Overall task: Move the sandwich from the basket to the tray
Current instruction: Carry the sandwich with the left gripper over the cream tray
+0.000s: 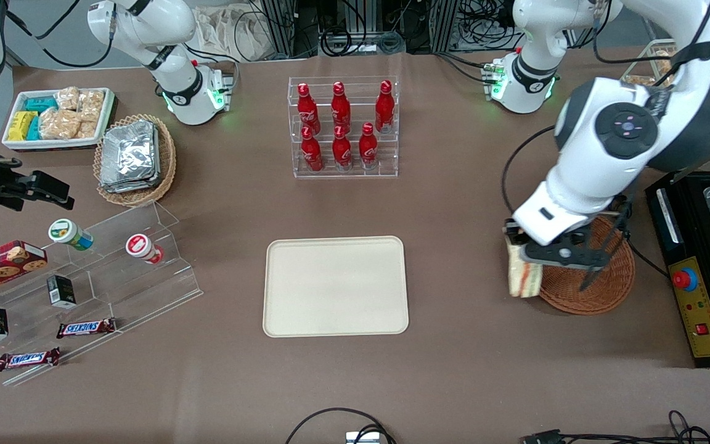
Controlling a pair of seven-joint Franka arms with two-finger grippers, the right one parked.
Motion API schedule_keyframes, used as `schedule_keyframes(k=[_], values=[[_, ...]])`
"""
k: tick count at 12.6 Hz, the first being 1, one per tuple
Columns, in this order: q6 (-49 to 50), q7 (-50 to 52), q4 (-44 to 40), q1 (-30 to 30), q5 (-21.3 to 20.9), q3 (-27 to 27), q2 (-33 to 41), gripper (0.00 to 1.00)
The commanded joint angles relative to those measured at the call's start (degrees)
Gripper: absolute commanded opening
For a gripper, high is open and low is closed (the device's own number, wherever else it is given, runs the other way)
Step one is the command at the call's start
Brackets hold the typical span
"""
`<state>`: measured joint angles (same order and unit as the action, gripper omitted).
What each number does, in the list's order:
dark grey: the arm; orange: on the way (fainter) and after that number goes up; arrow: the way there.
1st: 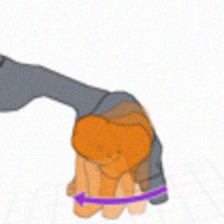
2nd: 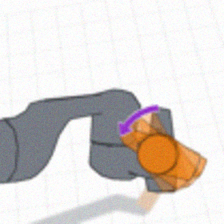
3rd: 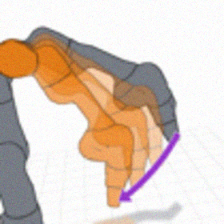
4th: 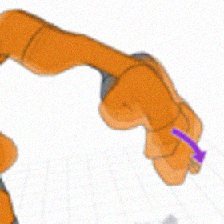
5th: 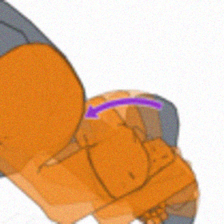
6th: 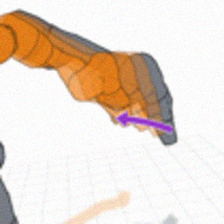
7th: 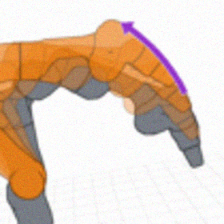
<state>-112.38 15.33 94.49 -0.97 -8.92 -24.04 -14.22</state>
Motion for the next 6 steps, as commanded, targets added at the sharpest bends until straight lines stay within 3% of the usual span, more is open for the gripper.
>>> schedule_keyframes(k=[1,6], values=[[2.7,4.3,-7.6,4.8,-0.9,0.0,-5.9,0.19],[2.2,10.3,-15.8,12.6,-3.2,0.0,-16.5,0.19]])
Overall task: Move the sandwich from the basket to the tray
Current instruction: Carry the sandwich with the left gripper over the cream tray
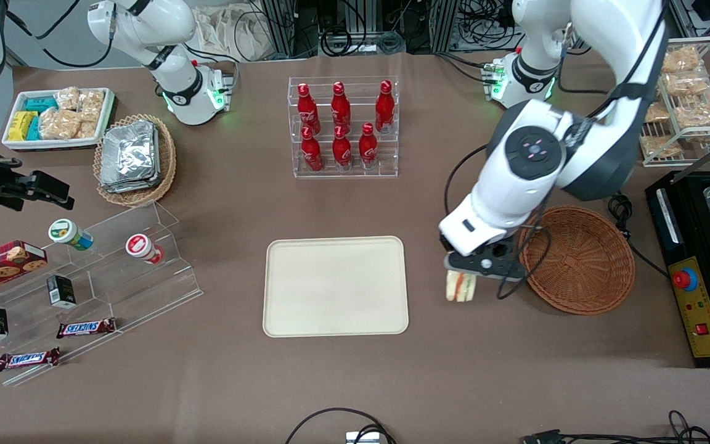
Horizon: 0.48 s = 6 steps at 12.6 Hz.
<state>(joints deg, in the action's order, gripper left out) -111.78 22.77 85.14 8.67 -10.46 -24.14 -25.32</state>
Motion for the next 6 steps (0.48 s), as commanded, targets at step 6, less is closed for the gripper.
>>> schedule_keyframes(k=[6], values=[[-0.4,14.3,-15.5,10.9,-9.6,0.2,-19.0,0.19]])
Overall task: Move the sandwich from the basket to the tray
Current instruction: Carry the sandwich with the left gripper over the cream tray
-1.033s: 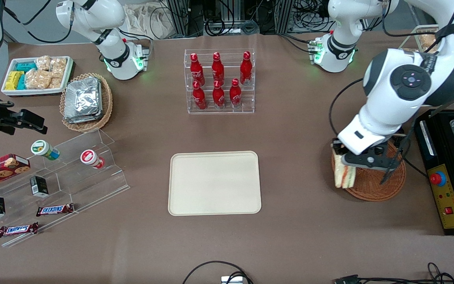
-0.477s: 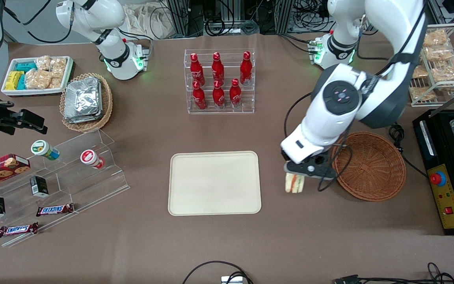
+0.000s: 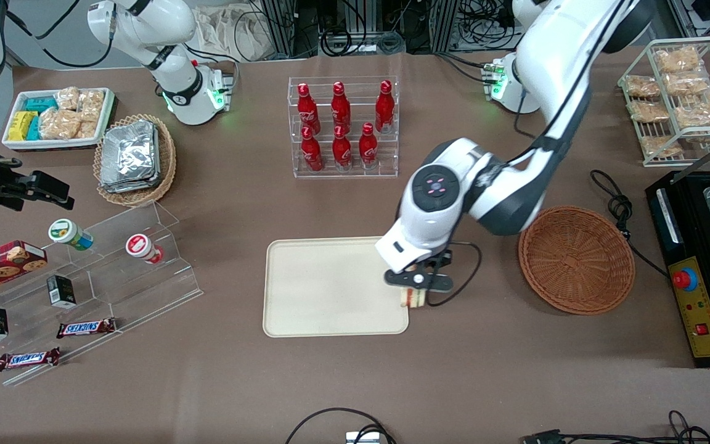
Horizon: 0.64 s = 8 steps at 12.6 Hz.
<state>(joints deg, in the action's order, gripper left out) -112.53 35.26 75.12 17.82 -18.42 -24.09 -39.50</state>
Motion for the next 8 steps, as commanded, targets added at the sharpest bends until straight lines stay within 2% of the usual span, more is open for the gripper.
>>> schedule_keyframes(k=[1,4,8], values=[[-0.7,1.9,-5.7,2.0,-1.6,0.2,-6.1,0.19],[-2.5,2.9,-5.7,4.7,-2.5,1.1,-8.7,0.19],[-5.9,6.5,-5.8,6.4,-6.3,1.3,-12.2,0.19]])
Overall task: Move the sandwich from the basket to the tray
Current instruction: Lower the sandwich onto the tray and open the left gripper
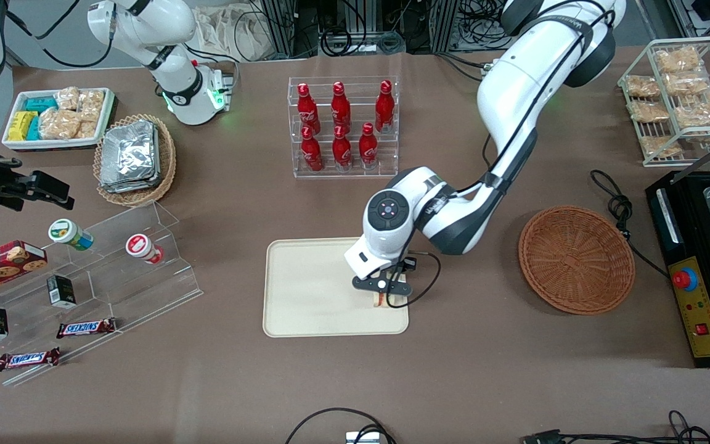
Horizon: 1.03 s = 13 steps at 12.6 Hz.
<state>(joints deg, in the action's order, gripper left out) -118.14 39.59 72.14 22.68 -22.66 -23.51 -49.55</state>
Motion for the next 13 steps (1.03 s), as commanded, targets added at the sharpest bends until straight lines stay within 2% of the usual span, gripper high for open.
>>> schedule_keyframes(k=[1,5,6,8,9,11,12,13], values=[[-0.4,2.3,-2.8,1.8,-2.4,0.7,-2.8,0.19],[-2.4,2.8,-2.8,2.2,-2.5,0.7,-4.3,0.24],[-2.4,2.8,-2.8,2.5,-2.6,0.8,-4.5,0.3],[-2.4,4.0,-2.7,2.6,-3.5,0.8,-4.6,0.44],[-2.4,6.0,-2.7,2.6,-4.3,0.8,-4.9,0.55],[-3.1,10.2,-2.6,2.6,-4.9,0.8,-5.0,0.94],[-3.6,11.1,-2.6,2.6,-4.9,0.8,-4.9,1.0],[-3.6,11.8,-2.6,2.5,-4.9,0.7,-4.8,1.0]])
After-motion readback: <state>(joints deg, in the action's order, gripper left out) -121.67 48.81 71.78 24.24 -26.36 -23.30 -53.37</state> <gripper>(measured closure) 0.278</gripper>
